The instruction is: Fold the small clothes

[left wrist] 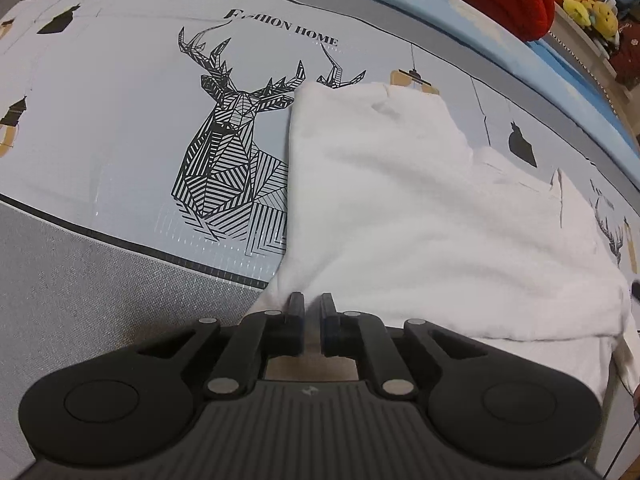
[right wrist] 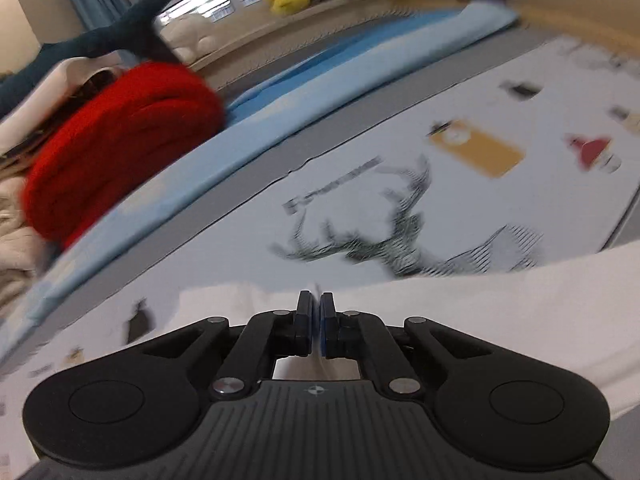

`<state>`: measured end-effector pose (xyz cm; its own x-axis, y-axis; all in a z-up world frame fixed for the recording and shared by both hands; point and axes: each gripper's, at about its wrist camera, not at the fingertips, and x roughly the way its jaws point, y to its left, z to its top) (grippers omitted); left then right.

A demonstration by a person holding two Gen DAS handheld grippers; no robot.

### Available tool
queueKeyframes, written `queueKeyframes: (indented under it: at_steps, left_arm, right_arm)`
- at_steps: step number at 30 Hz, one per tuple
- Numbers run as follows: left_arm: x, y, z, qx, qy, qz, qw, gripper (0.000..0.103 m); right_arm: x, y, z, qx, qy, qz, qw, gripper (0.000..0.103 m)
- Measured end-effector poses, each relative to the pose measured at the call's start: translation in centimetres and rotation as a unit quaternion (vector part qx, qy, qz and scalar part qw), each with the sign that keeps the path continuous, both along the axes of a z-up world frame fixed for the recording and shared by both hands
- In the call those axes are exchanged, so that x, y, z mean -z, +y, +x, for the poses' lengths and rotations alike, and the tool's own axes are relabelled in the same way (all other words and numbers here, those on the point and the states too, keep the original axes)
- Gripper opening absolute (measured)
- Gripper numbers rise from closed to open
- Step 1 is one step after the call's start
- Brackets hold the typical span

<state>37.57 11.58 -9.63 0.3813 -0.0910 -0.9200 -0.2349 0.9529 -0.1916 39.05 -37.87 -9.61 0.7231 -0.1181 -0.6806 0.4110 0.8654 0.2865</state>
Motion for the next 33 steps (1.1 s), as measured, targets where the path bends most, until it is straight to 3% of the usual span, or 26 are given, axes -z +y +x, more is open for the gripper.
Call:
queueKeyframes:
  at_steps: [2, 4, 6, 9, 11, 12, 13, 16, 19, 24, 27, 33]
  left_arm:
    - [-0.4, -0.2, -0.1, -0.001, -0.005, 0.003, 1.0, 0.012]
    - [-1.1, -0.6, -0.1, 0.002, -0.022, 0.008, 0.9997, 0.024]
    - [-1.8, -0.8, -0.1, 0.0, -0.04, 0.003, 0.9992, 0.028]
    - [-1.9, -1.0, 0.1, -0.006, -0.042, -0.006, 0.9991, 0.028]
    - [-1.3, -1.2, 0.3, -0.008, -0.029, -0.005, 0.9995, 0.031]
    - [-1.1, -1.1, 0.3, -0.01, -0.022, -0.007, 0.9997, 0.033]
    - [-0.9, -1.1, 0.2, -0.013, -0.018, -0.008, 0.9997, 0.033]
    - [-1.4, -1.2, 0.0, -0.018, -0.026, -0.009, 0.9995, 0.033]
    - [-2.8, -2.2, -0.2, -0.011, -0.047, -0.01, 0.9988, 0.039]
    - [-5.0, -4.8, -0.9, 0.022, -0.082, 0.007, 0.9964, 0.051]
    - [-4.5, -6.0, -1.0, 0.034, -0.075, 0.01, 0.9966, 0.051]
    - [-3.9, -6.9, -0.9, 0.037, -0.069, 0.011, 0.9969, 0.051]
  right_arm:
    - [0.6, -0.8, -0.2, 0.029, 0.034, 0.009, 0.999, 0.007]
    - [0.0, -1.1, -1.0, 0.033, 0.021, 0.033, 0.999, 0.007]
    - [-1.2, -0.3, -1.5, -0.004, -0.004, 0.028, 1.0, 0.007]
    - [-1.9, 1.5, -2.0, -0.095, -0.001, 0.054, 0.994, 0.02]
    - [-0.3, 2.4, -1.7, -0.122, 0.067, 0.037, 0.99, 0.033]
    - [0.9, 2.5, -1.5, -0.123, 0.116, 0.023, 0.985, 0.033]
    - [2.1, 2.1, -1.8, -0.112, 0.149, 0.014, 0.982, 0.032]
    - [0.1, 0.4, -3.3, -0.073, 0.106, 0.055, 0.99, 0.034]
    - [-3.3, -1.1, -5.2, -0.052, 0.045, 0.009, 0.998, 0.045]
    - [-3.9, -6.7, -8.2, 0.027, 0.032, 0.019, 0.999, 0.047]
    - [-3.1, -11.7, -10.4, 0.109, 0.032, 0.045, 0.993, 0.047]
    - [-0.7, -21.1, -16.2, 0.256, 0.031, 0.079, 0.963, 0.047]
